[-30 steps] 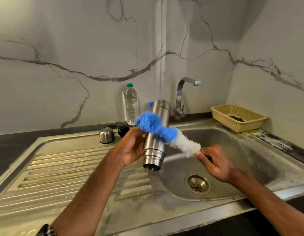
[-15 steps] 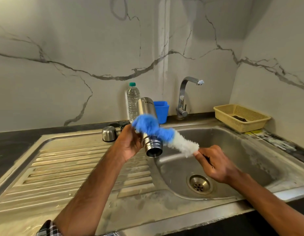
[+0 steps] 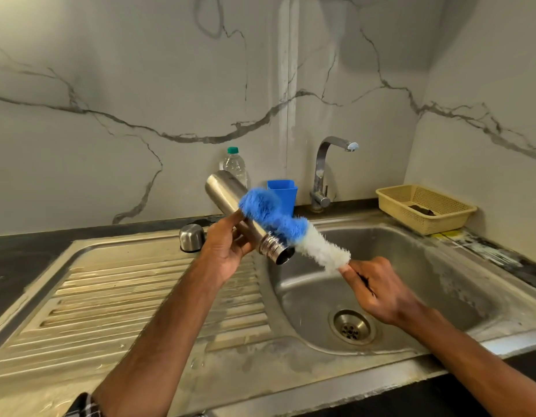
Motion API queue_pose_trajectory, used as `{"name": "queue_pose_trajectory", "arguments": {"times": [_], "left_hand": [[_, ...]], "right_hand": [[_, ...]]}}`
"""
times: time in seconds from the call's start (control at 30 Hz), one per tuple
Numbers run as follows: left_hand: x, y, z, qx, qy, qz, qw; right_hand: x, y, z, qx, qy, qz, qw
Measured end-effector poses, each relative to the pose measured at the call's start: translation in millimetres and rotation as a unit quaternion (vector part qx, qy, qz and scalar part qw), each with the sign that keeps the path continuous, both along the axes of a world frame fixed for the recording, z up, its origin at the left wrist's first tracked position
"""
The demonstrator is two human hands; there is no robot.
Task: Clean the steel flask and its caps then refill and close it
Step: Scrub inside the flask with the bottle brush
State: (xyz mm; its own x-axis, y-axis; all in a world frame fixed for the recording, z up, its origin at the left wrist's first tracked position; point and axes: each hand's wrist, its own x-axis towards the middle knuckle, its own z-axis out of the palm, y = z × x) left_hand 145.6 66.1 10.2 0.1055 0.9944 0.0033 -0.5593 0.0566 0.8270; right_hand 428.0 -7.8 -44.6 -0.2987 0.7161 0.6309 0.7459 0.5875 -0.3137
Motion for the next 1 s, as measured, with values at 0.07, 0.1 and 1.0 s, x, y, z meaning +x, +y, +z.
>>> {"name": "queue_pose_trajectory", "arguments": {"times": [0.07,0.1,1.0], "left_hand": [[-0.6,-0.6,3.0,-0.005,0.024,-0.012,1.000],[-0.9,-1.5,4.6,-0.008,0.023,-0.020,1.000],[15.2,-9.6,7.6,0.011,-0.051,-0.010,0.999]], "right_hand": [[-1.0,0.1,-3.2,0.013,-0.057,0.023,0.998],[-2.5,1.2,-4.3,0.013,-0.077,0.022,0.997],[-11.3,3.9,4.7,-0.307,0.335,0.051,0.889]]}}
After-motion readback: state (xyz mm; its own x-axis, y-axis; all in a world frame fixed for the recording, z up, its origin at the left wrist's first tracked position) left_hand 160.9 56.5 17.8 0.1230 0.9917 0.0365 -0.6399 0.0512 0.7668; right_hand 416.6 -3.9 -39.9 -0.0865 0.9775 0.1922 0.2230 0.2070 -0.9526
